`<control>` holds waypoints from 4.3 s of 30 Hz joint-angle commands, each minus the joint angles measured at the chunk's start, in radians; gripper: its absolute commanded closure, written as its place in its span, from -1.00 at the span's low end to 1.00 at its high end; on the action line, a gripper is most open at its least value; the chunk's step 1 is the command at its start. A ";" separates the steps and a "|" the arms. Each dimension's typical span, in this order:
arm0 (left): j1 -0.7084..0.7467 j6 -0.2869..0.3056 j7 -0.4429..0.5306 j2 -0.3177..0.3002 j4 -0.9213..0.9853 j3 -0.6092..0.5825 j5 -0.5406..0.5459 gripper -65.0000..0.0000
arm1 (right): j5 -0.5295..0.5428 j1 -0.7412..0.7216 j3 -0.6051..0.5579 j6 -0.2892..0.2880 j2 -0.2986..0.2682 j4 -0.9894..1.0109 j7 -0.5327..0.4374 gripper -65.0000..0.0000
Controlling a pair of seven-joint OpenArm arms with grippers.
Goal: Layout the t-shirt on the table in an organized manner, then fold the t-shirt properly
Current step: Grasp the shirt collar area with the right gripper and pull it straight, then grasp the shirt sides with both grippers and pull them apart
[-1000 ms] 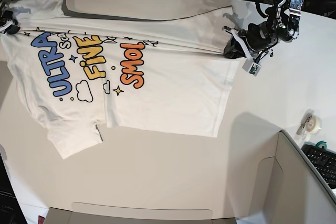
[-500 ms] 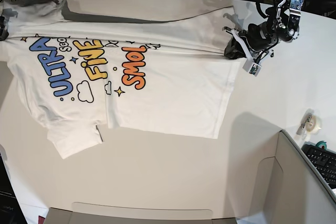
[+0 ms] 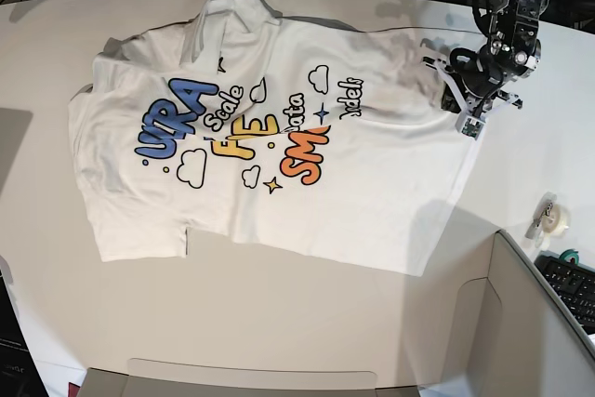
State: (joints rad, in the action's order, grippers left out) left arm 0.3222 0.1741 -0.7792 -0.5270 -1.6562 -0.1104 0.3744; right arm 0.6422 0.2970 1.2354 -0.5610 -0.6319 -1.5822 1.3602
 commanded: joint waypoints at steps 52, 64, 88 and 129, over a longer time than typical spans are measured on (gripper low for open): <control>0.041 -0.006 -0.199 0.051 -0.034 -0.094 -0.078 0.79 | -0.335 -0.072 -1.248 0.204 0.541 -0.281 -0.008 1.00; 0.038 -0.006 -0.202 0.051 -0.040 -0.094 -0.078 0.79 | -0.333 0.127 -1.179 0.209 0.323 -0.409 -0.009 1.00; 0.005 -0.006 -0.208 0.069 -0.032 -0.094 -0.078 0.79 | 0.341 0.463 -0.610 0.207 0.059 -0.465 -0.005 1.00; -0.367 -0.003 -0.332 0.207 0.031 -0.053 -0.076 0.79 | -0.577 -0.107 -0.736 0.212 0.600 -0.426 -0.009 1.00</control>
State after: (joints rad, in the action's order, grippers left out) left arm -0.0307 0.1726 -1.1023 -0.3111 -1.6199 -0.1638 0.2977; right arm 0.0608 0.2035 0.4961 -0.3473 -0.0238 -1.9984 1.3693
